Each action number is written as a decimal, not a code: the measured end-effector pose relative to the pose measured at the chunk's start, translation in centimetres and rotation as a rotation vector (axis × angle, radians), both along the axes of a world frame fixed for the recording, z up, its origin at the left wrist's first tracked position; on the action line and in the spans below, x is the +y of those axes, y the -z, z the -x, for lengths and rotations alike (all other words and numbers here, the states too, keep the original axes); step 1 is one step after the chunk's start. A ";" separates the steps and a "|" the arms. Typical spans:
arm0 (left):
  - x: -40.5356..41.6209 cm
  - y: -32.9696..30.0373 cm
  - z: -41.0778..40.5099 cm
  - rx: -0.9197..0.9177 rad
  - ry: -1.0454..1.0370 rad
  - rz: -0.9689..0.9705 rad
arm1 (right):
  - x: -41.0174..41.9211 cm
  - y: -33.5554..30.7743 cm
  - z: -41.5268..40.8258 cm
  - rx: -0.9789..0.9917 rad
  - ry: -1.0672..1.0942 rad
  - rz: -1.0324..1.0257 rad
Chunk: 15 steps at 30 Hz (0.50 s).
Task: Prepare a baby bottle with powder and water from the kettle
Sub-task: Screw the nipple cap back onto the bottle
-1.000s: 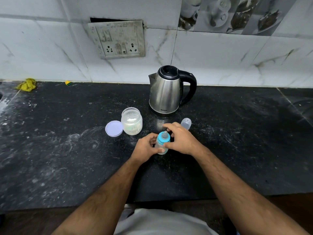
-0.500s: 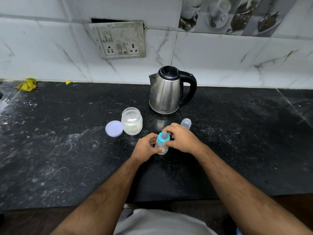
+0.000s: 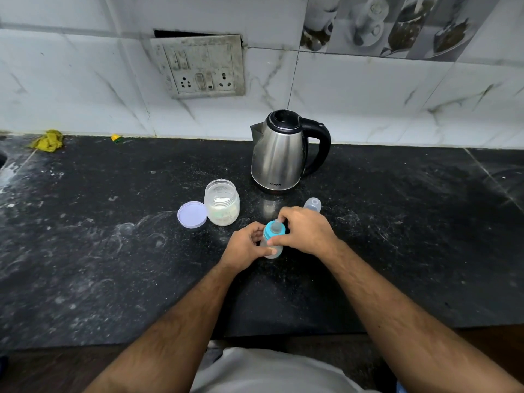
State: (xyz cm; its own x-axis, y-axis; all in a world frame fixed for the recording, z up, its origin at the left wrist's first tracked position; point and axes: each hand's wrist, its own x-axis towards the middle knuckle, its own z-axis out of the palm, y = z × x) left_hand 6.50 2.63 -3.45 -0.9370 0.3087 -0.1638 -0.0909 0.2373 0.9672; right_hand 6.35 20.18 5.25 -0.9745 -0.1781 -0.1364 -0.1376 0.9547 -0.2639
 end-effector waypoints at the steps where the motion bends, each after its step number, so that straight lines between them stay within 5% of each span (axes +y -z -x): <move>1: 0.0 0.0 0.0 0.002 0.002 -0.001 | 0.0 0.1 0.0 0.002 -0.009 -0.005; 7: 0.1 -0.2 0.0 0.005 -0.004 0.016 | 0.9 -0.1 0.2 -0.154 -0.120 0.193; 12: 0.1 -0.4 -0.2 0.016 -0.007 0.023 | 0.2 0.3 0.1 -0.027 0.004 0.026; 15: 0.1 -0.6 -0.2 0.028 -0.001 0.033 | 0.4 0.2 0.1 -0.129 -0.062 0.132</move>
